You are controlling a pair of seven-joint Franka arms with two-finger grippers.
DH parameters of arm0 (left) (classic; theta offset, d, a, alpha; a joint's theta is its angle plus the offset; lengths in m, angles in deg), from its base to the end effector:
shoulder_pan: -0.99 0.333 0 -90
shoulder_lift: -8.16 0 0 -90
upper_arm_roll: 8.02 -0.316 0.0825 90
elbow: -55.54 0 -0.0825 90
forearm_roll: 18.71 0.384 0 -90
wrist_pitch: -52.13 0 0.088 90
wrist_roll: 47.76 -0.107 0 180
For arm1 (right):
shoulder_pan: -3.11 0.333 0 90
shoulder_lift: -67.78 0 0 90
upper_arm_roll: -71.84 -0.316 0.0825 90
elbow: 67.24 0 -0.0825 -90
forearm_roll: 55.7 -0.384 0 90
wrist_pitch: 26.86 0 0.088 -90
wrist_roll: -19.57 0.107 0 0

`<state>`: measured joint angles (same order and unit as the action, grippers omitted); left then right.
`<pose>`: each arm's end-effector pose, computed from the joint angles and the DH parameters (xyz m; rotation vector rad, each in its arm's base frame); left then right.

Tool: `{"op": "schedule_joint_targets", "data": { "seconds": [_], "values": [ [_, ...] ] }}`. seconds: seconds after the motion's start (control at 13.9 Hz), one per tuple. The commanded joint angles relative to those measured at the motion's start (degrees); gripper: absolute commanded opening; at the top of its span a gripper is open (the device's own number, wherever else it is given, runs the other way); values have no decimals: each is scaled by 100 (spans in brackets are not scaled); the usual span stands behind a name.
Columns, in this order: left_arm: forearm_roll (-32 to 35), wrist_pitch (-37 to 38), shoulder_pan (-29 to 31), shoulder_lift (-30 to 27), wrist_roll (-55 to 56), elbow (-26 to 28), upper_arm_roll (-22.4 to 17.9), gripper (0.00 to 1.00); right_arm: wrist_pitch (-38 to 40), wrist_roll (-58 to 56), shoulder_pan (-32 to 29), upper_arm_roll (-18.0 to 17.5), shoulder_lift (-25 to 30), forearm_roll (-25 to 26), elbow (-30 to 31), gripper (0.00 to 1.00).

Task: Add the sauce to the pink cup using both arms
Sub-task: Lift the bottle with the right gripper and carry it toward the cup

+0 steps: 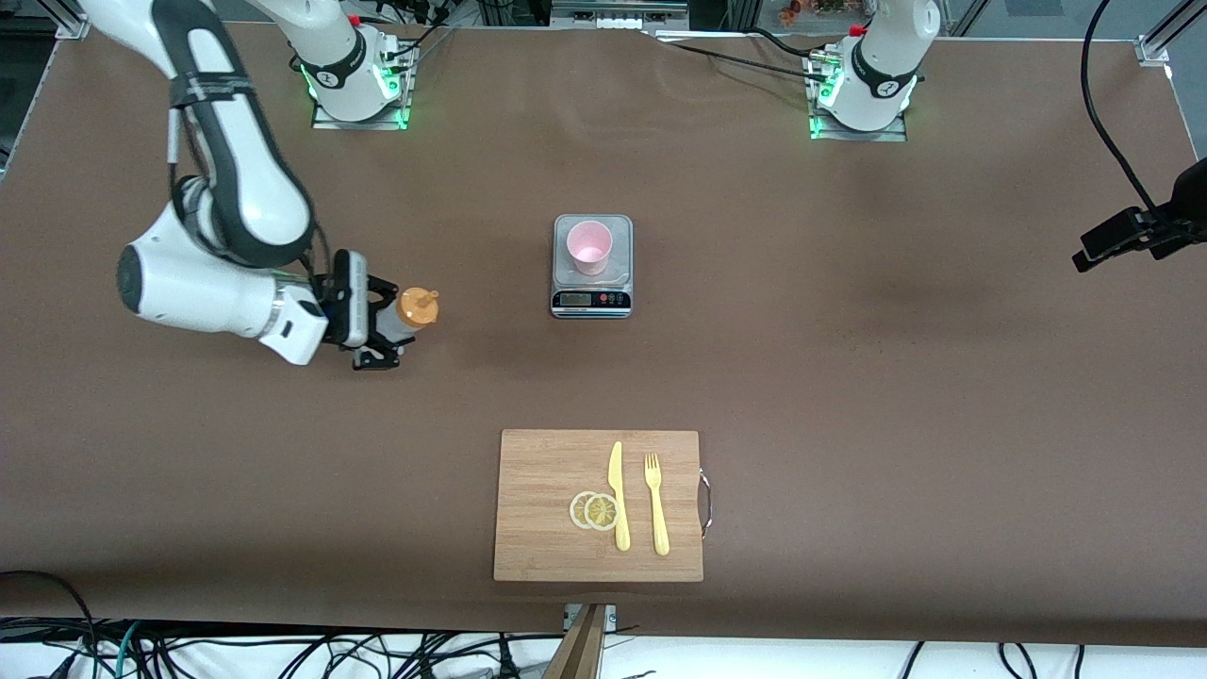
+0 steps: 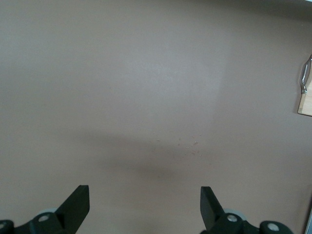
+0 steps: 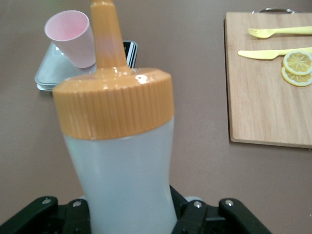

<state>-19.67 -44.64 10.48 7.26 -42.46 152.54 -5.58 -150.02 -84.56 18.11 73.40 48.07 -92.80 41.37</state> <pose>0.5534 0.0666 0.5855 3.1073 0.3391 0.0186 0.5969 0.1692 0.3212 -1.8088 -1.9901 -0.4205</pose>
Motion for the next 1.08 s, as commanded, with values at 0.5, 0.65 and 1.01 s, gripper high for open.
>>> {"op": "schedule_joint_targets", "data": {
  "seconds": [0.5, 0.65, 1.01],
  "values": [
    [-150, 299, -44, -51, -28, 82, -103, 100, -551, 3695, 1645, 38, 239, 3102, -60, 0],
    [-159, 343, -44, -59, -28, 82, -94, 100, -542, 4214, 1848, 38, 230, 3559, -69, 0],
    [-159, 422, -97, -59, -37, 100, -59, 100, -455, 4989, 2261, 38, 186, 4412, -69, 0]
  ]
}}
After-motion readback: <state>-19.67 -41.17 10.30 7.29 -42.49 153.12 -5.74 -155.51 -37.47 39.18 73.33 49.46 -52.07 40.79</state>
